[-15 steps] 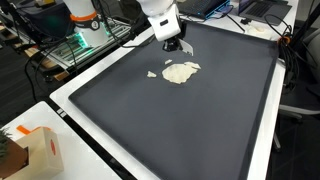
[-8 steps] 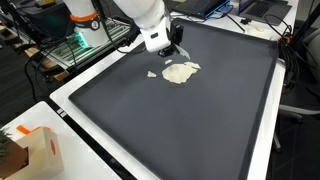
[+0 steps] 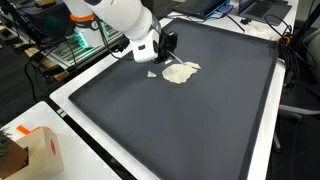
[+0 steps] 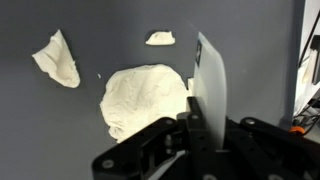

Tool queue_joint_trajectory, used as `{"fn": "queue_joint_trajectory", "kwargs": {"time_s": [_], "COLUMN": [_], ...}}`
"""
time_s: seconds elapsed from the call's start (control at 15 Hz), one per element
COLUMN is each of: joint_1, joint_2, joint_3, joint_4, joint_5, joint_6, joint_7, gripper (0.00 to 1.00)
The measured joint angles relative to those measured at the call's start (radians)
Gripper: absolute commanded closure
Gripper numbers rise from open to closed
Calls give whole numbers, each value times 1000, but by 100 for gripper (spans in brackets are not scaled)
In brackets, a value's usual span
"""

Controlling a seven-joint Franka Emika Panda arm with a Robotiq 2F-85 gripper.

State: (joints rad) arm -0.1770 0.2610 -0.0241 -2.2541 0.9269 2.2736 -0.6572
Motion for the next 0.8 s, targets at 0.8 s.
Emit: {"fn": "queue_joint_trajectory", "kwargs": {"time_s": [0.8], "joint_1": [19], "joint_2": [-3], "joint_3": [-22], "joint_4": [-16], "joint_5": [-15], "joint_6": [83], "joint_7": [73], "gripper": [99]}}
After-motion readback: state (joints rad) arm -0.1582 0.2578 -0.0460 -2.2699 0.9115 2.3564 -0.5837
